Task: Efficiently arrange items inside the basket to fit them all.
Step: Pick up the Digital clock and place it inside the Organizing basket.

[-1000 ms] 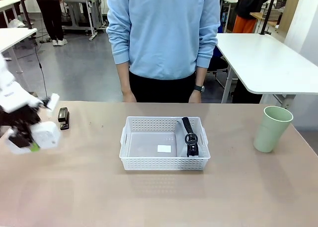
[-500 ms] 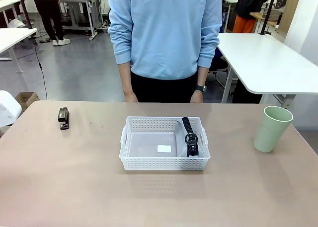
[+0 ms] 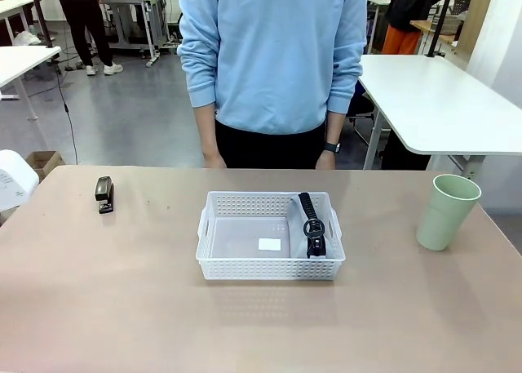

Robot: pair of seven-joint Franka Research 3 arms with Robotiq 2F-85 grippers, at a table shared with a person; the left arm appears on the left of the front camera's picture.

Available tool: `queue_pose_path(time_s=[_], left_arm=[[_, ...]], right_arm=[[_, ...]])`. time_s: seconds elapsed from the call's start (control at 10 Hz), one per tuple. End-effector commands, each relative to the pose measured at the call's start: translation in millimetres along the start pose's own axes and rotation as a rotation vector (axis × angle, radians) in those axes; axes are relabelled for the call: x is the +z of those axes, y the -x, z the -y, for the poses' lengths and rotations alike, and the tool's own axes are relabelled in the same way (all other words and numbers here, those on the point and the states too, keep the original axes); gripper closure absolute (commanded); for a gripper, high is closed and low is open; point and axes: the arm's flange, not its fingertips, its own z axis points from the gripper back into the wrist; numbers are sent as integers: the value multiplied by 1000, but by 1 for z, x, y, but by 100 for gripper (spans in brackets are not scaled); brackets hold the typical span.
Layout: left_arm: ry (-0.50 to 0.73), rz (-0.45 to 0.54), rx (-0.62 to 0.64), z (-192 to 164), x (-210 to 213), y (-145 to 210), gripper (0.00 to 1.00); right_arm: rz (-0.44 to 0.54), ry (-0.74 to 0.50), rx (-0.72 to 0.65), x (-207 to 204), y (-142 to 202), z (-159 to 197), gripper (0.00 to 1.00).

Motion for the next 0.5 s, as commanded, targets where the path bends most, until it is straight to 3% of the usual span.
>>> queue_pose_path(time_s=[0.0, 0.1, 0.2, 0.4], left_arm=[[0, 1, 1, 0, 0, 0, 46], [-27, 45, 85, 2, -1, -22, 46], [-41, -12, 151, 4, -1, -58, 46], [23, -139, 22, -9, -13, -171, 46]], right_arm=[[23, -11, 24, 0, -2, 0, 0], [23, -11, 24, 0, -2, 0, 0], [23, -11, 24, 0, -2, 0, 0], [23, -11, 24, 0, -2, 0, 0]])
